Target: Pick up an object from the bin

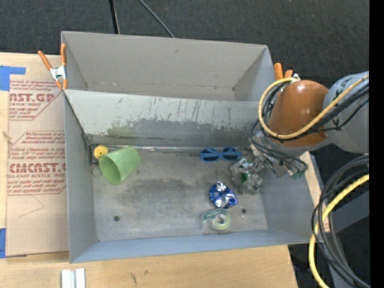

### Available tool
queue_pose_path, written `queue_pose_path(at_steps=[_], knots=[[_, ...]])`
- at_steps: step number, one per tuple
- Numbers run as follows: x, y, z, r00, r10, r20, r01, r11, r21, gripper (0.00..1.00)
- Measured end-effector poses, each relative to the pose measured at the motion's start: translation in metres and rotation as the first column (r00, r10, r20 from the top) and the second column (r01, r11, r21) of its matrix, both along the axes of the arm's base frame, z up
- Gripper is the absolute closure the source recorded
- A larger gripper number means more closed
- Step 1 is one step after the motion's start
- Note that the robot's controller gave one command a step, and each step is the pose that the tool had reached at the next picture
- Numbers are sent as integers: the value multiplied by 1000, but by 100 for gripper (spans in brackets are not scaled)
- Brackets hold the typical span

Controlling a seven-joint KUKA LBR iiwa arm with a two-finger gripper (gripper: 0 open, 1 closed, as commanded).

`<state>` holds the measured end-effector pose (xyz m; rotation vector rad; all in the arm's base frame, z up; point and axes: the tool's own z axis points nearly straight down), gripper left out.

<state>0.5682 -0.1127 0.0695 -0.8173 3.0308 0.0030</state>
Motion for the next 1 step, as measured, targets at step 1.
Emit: queue_pose_path(at_steps=[1], knots=[[0,0,0,1000,0,0,0,1000,0,0]])
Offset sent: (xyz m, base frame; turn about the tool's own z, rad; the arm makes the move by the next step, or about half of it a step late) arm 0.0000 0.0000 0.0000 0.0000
